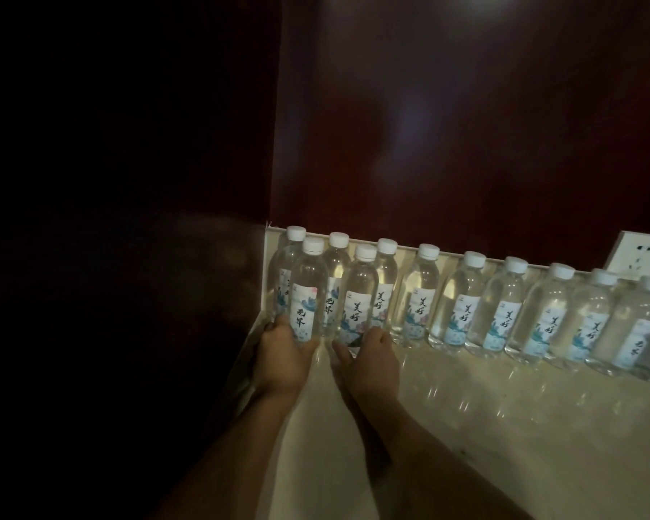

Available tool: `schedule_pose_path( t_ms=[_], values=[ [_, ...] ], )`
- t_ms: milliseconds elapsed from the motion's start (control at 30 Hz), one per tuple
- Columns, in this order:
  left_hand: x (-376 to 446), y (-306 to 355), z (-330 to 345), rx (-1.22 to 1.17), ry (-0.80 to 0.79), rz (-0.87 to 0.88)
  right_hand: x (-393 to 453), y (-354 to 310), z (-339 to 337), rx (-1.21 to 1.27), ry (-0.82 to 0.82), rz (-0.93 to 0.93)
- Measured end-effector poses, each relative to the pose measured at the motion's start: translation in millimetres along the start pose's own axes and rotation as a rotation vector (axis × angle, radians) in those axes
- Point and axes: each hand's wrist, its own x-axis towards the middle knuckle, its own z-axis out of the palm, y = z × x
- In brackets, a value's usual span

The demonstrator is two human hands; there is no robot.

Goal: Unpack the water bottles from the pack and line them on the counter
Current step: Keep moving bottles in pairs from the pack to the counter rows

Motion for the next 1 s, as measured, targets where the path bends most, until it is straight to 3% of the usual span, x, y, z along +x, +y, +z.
schedule_pose_path(
  t_ms=[333,1000],
  values=[
    [-1.6,-2.0,-2.1,-0.157,-0.018,-0.008,1.7,1.4,-3.4,0.001,-0.028,0.009],
    [-0.8,-1.9,0.6,-0.02,-0.013,-0.068,3.3,-1.3,-3.8,-0.061,-0.036,0.022]
  ],
)
